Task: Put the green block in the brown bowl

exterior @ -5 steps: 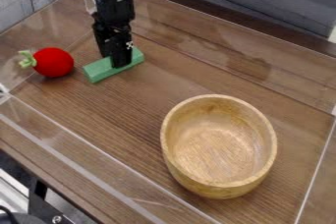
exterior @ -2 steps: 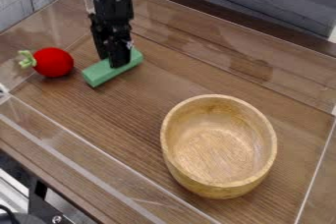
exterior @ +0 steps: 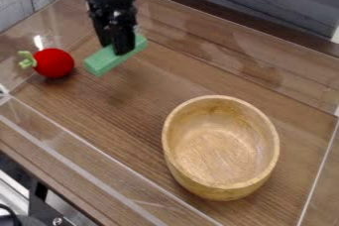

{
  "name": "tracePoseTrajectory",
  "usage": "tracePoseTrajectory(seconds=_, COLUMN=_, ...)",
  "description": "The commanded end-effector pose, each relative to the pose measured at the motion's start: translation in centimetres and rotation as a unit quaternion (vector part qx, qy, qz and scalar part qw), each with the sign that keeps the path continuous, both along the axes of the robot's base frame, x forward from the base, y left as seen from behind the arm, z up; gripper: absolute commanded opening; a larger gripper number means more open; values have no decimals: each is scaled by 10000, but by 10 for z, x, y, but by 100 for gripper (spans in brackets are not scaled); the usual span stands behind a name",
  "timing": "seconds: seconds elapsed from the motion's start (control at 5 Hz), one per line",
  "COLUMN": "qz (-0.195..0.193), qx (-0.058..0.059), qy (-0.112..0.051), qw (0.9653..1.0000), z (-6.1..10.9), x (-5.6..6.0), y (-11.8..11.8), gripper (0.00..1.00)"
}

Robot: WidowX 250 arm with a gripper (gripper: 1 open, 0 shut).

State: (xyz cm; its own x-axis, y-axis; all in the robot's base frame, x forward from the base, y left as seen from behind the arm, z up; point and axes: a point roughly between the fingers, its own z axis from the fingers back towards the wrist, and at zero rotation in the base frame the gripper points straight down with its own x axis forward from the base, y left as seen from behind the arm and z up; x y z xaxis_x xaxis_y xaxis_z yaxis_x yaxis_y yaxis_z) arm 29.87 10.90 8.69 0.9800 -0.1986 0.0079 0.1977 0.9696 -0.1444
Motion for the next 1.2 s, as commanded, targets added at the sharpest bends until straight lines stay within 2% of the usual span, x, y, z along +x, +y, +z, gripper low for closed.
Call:
tracePoseTrajectory(seconds=0.0, qz=-12, qx=49, qy=-261, qw=9996, z=18, x=-11, y=-37, gripper=0)
tracePoseTrajectory(seconds=0.4, qz=-325, qx=25, qy=-249, qw=9992, z=5, x=-39, y=-113, gripper=0)
tracePoseTrajectory(seconds=0.6, qz=-325, qx=72, qy=-263, qw=9991, z=-4, x=-50, y=-142, gripper=0)
tracePoseTrajectory(seconds=1.0, qz=-294, qx=106, qy=-287, qw=9991, z=-21, x=-70, y=-182, gripper=0)
